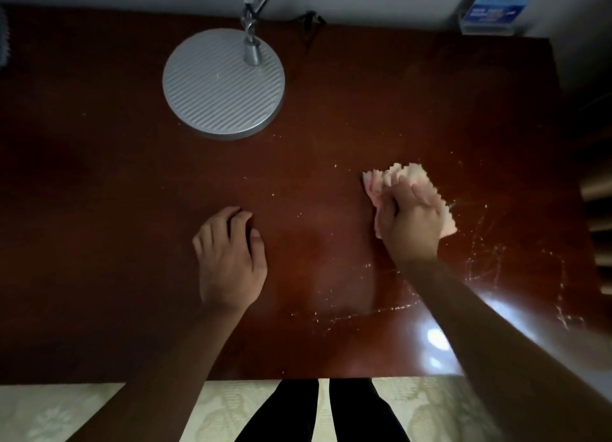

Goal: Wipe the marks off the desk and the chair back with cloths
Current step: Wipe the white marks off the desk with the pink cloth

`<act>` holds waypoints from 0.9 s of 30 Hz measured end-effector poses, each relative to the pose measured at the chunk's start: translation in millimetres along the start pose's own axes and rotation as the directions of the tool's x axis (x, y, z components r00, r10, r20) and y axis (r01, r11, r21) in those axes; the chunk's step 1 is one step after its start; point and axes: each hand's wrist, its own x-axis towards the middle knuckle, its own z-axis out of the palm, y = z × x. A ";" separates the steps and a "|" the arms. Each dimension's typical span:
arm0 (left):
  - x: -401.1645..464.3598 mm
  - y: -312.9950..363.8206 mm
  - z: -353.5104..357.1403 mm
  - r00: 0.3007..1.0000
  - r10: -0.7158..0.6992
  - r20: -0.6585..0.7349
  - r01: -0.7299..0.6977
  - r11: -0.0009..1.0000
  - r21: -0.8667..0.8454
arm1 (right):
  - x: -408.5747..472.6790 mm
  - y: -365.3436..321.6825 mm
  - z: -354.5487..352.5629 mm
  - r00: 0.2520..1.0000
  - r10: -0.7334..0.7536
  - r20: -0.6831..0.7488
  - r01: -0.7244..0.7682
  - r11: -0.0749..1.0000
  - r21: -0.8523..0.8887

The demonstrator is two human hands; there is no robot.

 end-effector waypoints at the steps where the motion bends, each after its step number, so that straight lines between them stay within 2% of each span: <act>1: -2.1 -0.4 0.0 1.000 -0.001 0.007 0.001 1.000 0.001 | -14.7 -14.6 6.1 1.000 0.009 0.009 -0.009 1.000 0.007; 4: -2.2 -1.1 -1.8 1.000 -0.003 0.014 0.003 1.000 -0.007 | -65.5 -43.5 13.5 0.980 -0.198 0.035 0.194 0.977 0.093; 7: -2.3 -2.3 -1.0 1.000 -0.009 0.007 0.009 1.000 -0.010 | -51.9 -17.3 -0.5 0.922 -0.381 0.069 0.377 0.924 0.060; 9: -1.8 -1.6 0.0 1.000 0.001 -0.009 -0.001 1.000 -0.022 | -23.1 2.1 -8.7 0.954 -0.287 0.086 0.286 0.958 0.029; 12: -1.4 -1.4 1.1 1.000 0.007 -0.024 -0.008 1.000 -0.028 | 12.9 4.9 -1.3 0.997 -0.074 -0.010 0.074 0.997 -0.001; 14: -1.2 -2.5 1.8 1.000 0.011 -0.027 -0.012 0.999 -0.033 | 5.4 -18.3 12.7 0.992 -0.129 -0.013 0.129 0.991 0.025; 17: -1.7 -4.1 1.5 1.000 0.007 -0.023 -0.007 1.000 -0.022 | -49.0 -47.6 21.4 0.944 -0.306 0.123 0.292 0.949 0.117; 20: -3.1 -3.7 1.3 1.000 0.012 -0.027 -0.012 1.000 -0.021 | -46.6 -27.5 11.3 0.867 -0.463 0.183 0.447 0.886 0.121; 21: -3.8 -3.5 1.3 1.000 0.012 -0.028 -0.013 1.000 -0.021 | -31.2 -19.1 9.0 0.875 -0.442 0.196 0.428 0.897 0.112; 24: -2.4 -1.9 1.3 1.000 0.001 -0.018 -0.002 0.999 -0.035 | 14.9 -15.1 2.6 0.968 -0.214 0.131 0.208 0.976 0.057; 25: -2.5 -2.0 1.1 1.000 -0.004 -0.014 0.003 0.999 -0.034 | 14.1 -20.9 2.3 0.974 -0.198 0.112 0.191 0.979 0.071; 27: -2.0 -3.1 0.5 1.000 -0.002 -0.012 0.002 1.000 -0.029 | -12.6 -38.9 4.5 0.945 -0.284 0.159 0.262 0.954 0.146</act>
